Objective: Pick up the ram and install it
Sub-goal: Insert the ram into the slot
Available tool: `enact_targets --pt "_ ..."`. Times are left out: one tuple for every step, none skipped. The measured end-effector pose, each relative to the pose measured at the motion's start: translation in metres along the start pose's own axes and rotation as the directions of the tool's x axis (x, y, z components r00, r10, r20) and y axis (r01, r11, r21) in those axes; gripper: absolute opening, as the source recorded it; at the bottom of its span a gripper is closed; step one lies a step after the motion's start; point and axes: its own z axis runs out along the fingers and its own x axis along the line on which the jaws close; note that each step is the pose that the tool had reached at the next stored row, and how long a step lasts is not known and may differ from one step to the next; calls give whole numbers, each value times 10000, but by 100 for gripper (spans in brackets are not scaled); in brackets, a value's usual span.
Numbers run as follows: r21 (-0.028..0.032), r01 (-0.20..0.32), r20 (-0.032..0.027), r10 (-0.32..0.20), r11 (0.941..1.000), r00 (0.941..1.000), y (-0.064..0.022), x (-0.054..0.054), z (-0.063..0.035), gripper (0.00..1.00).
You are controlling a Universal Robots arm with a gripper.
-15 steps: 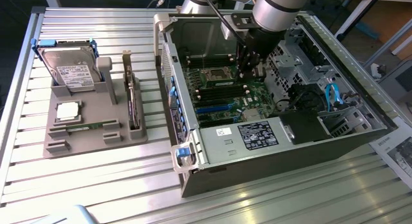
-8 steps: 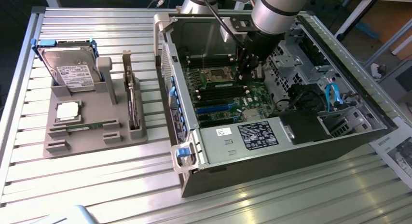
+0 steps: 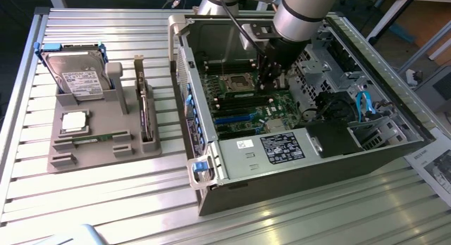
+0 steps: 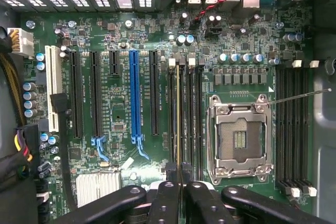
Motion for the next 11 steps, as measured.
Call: enact_targets --pt "0 -1 1 1 10000 10000 0 2 31 12" --pt "0 -1 1 1 10000 10000 0 4 55 12" --pt "0 -1 0 1 10000 10000 0 5 71 12" --pt "0 0 -1 0 10000 10000 0 5 71 12" --pt "0 -1 -1 1 10000 10000 0 5 71 12" --pt "0 -1 -1 1 10000 10000 0 5 71 12" --pt "0 -1 -1 1 10000 10000 0 5 72 12" --pt "0 -1 -1 1 10000 10000 2 6 73 12" --pt "1 -3 0 3 10000 10000 6 6 75 12" --pt "4 0 3 0 10000 10000 18 6 85 12" --pt "4 0 -1 0 10000 10000 20 7 88 12"
